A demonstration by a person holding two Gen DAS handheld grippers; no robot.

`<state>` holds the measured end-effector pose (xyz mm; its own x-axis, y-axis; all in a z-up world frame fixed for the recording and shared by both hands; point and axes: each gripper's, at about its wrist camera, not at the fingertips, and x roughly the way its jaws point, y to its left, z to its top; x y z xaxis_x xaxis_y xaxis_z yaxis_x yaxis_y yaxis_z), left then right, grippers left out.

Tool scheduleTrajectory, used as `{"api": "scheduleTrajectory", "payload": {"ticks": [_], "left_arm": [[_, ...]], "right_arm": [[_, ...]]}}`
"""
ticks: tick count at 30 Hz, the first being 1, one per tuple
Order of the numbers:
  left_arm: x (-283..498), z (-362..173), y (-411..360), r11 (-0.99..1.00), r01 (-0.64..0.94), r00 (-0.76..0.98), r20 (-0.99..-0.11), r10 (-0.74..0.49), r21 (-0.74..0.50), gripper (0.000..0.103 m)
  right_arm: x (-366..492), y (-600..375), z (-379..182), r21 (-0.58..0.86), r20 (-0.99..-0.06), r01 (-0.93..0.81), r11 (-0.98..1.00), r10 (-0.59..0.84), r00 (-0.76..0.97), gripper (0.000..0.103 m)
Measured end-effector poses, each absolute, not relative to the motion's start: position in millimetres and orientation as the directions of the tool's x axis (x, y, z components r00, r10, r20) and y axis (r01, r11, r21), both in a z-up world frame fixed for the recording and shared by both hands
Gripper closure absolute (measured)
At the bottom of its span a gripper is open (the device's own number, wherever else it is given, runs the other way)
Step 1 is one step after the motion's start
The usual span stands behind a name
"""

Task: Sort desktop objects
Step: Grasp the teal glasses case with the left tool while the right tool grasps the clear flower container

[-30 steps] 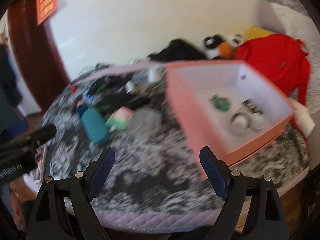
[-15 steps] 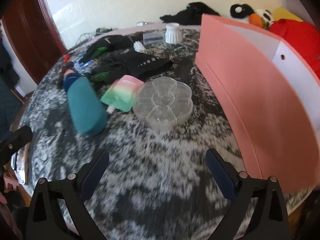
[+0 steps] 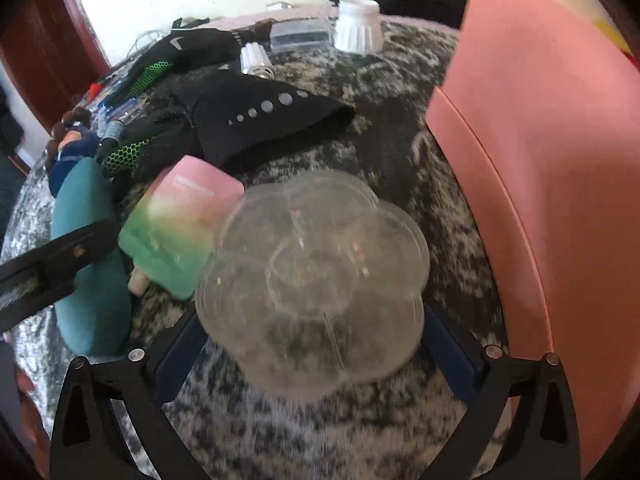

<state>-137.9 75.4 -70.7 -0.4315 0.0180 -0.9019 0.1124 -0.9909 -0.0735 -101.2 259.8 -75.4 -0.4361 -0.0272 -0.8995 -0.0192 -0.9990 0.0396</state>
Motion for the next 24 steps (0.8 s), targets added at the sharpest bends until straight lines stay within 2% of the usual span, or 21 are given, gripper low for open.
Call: {"api": "scheduleTrajectory", "payload": {"ticks": [4, 5, 8, 10, 24], "left_arm": [[-138.1, -80.0, 77.3, -0.991, 0.115, -0.439, -0.899, 0.011, -0.068, 0.004], [-135.9, -79.6, 79.7, -0.993, 0.097, -0.445, -0.895, 0.018, -0.069, 0.013], [-127.3, -74.0, 83.7, -0.996, 0.038, -0.446, -0.893, 0.06, -0.085, 0.027], [-119.3, -69.9, 82.0, -0.995, 0.014, -0.44, -0.894, 0.082, -0.098, 0.032], [-16.0, -27.9, 23.8, -0.997, 0.017, -0.503, -0.862, 0.054, -0.072, 0.035]], "right_arm": [[-103.5, 258.0, -76.5, 0.036, -0.894, -0.006, -0.999, -0.029, -0.446, 0.001], [-102.9, 257.9, -75.8, 0.037, -0.893, -0.003, -0.999, -0.032, -0.448, 0.003], [-99.2, 258.7, -72.1, 0.056, -0.892, -0.004, -0.998, -0.048, -0.449, 0.005], [-93.9, 257.4, -68.6, 0.067, -0.89, -0.005, -0.998, -0.057, -0.453, 0.006], [6.1, 216.7, -28.7, 0.054, -0.85, 0.061, -0.997, -0.078, -0.522, 0.006]]}}
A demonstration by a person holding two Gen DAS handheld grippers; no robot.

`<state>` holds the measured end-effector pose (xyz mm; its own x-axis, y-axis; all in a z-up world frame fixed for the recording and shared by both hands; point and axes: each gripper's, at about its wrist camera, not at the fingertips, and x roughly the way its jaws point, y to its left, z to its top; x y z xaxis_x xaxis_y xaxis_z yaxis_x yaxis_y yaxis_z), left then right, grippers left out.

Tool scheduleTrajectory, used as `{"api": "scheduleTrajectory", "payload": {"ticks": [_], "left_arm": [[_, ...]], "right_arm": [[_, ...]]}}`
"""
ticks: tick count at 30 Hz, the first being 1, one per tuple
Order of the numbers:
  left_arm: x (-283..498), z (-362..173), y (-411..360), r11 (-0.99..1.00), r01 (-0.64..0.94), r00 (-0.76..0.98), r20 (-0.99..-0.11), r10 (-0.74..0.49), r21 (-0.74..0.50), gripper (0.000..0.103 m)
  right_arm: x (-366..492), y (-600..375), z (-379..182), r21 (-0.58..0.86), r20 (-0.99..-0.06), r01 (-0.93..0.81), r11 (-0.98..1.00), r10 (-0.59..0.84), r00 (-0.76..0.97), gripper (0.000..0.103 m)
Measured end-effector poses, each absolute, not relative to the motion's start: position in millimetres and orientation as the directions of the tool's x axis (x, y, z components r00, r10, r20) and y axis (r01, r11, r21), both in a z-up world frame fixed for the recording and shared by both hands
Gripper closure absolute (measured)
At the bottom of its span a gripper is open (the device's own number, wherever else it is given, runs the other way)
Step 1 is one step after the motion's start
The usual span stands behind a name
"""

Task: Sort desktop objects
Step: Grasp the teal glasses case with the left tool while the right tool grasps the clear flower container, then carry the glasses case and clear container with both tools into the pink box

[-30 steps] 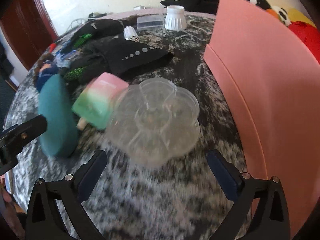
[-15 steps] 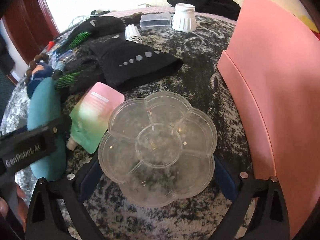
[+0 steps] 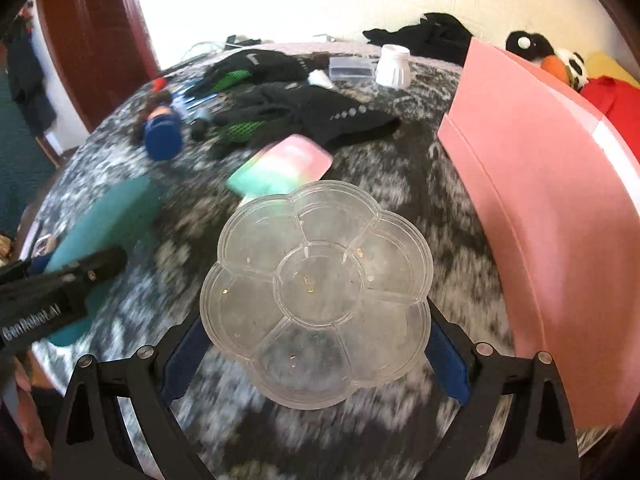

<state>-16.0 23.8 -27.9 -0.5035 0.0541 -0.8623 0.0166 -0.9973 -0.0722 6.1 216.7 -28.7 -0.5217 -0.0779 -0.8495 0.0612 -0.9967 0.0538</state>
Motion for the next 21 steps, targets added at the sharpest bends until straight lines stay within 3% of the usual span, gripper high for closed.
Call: {"api": "scheduleTrajectory", "payload": {"ticks": [8, 21], "left_arm": [[37.5, 4.0, 14.2, -0.996, -0.006, -0.546, -0.834, 0.082, -0.094, 0.035], [100.1, 65.6, 48.2, -0.991, -0.101, -0.635, -0.762, 0.129, -0.084, 0.035]], "right_arm": [[64.6, 207.3, -4.8, 0.057, -0.836, 0.08, -0.995, -0.091, -0.541, 0.006], [151.5, 229.1, 73.7, 0.065, -0.736, 0.071, -0.995, -0.096, -0.67, 0.006]]}}
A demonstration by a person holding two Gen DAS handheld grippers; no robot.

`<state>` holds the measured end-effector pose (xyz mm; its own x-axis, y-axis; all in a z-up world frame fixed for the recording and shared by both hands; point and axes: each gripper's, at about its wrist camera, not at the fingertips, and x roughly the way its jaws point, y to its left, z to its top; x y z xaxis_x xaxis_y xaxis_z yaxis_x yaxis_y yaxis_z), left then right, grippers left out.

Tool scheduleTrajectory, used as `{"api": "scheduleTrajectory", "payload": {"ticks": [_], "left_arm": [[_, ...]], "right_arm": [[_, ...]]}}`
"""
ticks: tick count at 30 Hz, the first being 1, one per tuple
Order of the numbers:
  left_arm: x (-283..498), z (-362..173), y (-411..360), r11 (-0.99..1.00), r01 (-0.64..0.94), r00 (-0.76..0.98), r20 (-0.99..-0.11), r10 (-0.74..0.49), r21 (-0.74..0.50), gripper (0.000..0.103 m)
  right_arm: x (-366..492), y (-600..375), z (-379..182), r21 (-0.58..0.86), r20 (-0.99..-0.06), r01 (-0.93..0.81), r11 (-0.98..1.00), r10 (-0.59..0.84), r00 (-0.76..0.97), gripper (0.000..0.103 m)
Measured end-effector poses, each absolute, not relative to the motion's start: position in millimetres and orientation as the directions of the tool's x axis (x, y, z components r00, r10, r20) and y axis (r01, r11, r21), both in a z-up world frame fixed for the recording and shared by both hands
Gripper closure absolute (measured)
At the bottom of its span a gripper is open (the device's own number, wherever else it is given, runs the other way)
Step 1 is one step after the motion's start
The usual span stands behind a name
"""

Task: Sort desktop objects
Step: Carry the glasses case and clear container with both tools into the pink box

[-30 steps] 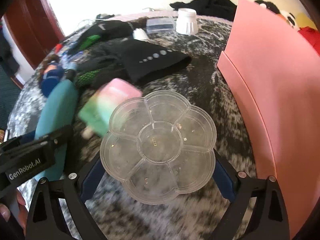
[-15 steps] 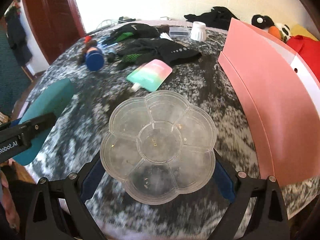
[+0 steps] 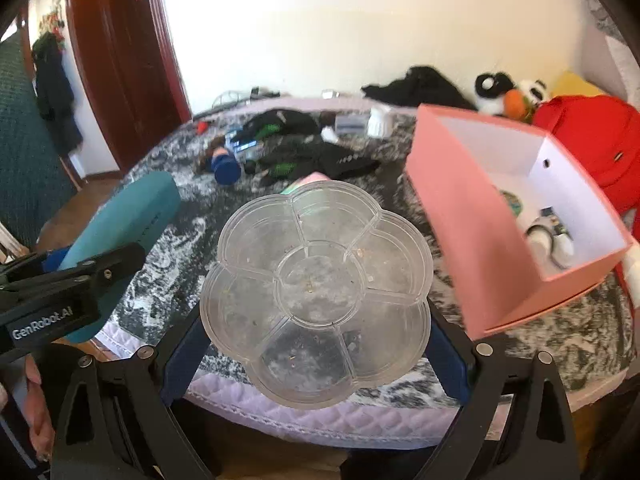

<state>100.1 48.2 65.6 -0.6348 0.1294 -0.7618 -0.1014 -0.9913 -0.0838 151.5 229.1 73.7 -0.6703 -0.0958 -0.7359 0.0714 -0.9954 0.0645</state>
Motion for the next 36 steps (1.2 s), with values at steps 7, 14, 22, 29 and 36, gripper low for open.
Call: {"api": "scheduleTrajectory", "payload": {"ticks": [7, 14, 22, 29, 36], "left_arm": [[108.5, 97.2, 113.9, -0.967, -0.236, -0.644, -0.729, 0.231, -0.097, 0.035], [102.6, 137.5, 222.0, -0.904, -0.422, -0.641, -0.682, 0.351, -0.069, 0.035], [56.8, 154.8, 330.3, -0.847, -0.529, -0.602, -0.678, 0.421, -0.055, 0.035], [-23.2, 137.8, 386.9, -0.813, -0.573, -0.528, -0.709, 0.467, -0.109, 0.035], [-60.9, 157.4, 372.6, -0.779, -0.593, -0.517, -0.645, 0.562, -0.203, 0.031]], "right_arm": [[182.3, 288.2, 109.7, 0.079, -0.678, -0.031, -0.996, -0.031, -0.735, 0.006], [199.3, 381.5, 145.2, 0.084, -0.624, -0.187, -0.979, 0.094, -0.775, 0.006], [174.9, 483.3, 166.6, 0.088, -0.601, -0.333, -0.939, 0.216, -0.769, 0.006], [102.3, 543.2, 149.7, 0.099, -0.631, -0.377, -0.921, 0.235, -0.74, 0.005], [35.7, 551.1, 107.9, 0.092, -0.71, -0.357, -0.93, 0.19, -0.678, 0.005]]}}
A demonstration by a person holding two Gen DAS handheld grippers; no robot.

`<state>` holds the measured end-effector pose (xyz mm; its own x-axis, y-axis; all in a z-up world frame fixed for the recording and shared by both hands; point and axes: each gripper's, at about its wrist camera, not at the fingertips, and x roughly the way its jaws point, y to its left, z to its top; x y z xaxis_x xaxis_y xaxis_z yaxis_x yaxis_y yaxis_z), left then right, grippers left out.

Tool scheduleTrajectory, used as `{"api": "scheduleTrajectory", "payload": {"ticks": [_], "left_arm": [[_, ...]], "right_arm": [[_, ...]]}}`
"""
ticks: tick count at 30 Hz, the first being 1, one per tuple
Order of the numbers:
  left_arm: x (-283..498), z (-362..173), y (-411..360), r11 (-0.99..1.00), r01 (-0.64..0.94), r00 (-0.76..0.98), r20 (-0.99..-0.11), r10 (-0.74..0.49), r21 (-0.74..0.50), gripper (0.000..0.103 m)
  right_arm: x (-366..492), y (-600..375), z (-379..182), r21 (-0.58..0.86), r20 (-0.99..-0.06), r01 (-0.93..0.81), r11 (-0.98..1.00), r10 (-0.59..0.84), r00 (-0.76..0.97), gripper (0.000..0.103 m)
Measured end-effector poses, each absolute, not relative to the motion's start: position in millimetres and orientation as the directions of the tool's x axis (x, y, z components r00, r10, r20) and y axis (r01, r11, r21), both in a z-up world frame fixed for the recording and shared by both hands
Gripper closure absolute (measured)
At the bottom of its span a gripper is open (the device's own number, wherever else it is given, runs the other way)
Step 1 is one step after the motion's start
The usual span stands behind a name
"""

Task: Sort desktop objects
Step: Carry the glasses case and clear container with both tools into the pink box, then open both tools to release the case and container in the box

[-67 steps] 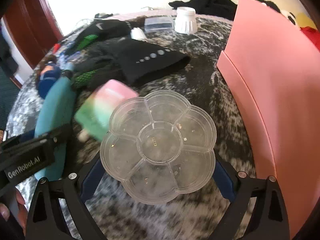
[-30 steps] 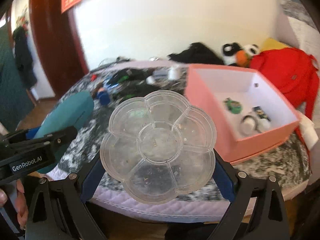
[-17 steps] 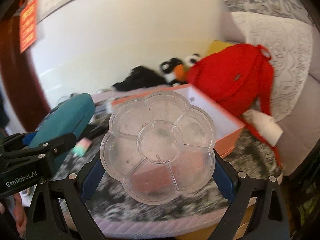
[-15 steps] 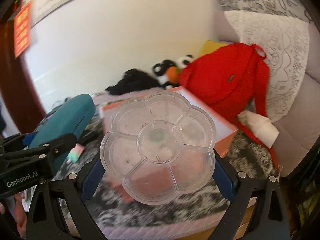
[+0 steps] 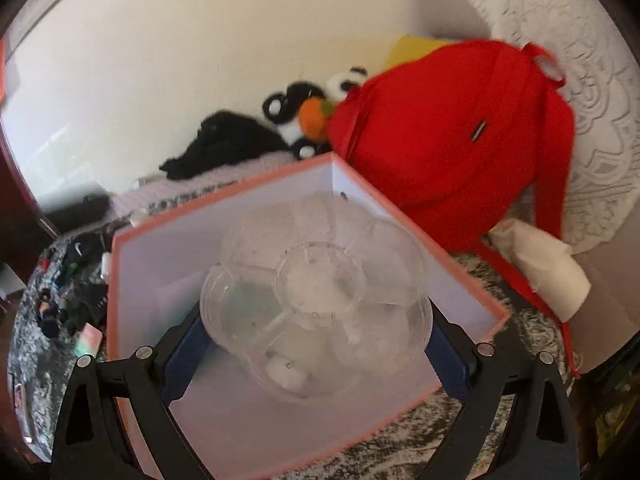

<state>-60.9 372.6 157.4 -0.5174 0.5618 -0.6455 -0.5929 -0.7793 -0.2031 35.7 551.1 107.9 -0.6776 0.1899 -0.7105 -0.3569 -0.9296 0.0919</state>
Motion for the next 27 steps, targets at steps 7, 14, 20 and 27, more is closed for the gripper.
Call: {"api": "scheduleTrajectory", "payload": {"ticks": [7, 14, 20, 27], "left_arm": [[-34.5, 181.0, 292.7, -0.827, -0.521, -0.607, -0.59, 0.532, -0.21, 0.028], [10.9, 176.2, 197.0, -0.899, -0.388, -0.67, -0.608, 0.426, -0.202, 0.026], [49.2, 172.8, 127.5, -0.93, -0.311, -0.706, -0.607, 0.365, -0.197, 0.023], [90.3, 170.7, 59.6, -0.959, -0.229, -0.741, -0.609, 0.282, -0.165, 0.023]], "right_arm": [[40.4, 531.8, 107.8, 0.127, -0.697, -0.318, -0.94, 0.144, -0.703, 0.004], [76.3, 463.0, 148.2, 0.126, -0.629, -0.216, -0.968, 0.09, -0.772, 0.004], [108.1, 384.6, 186.8, 0.103, -0.567, -0.098, -0.99, 0.023, -0.824, 0.002], [132.7, 294.2, 202.4, 0.079, -0.534, 0.031, -0.996, -0.069, -0.842, 0.001]]}}
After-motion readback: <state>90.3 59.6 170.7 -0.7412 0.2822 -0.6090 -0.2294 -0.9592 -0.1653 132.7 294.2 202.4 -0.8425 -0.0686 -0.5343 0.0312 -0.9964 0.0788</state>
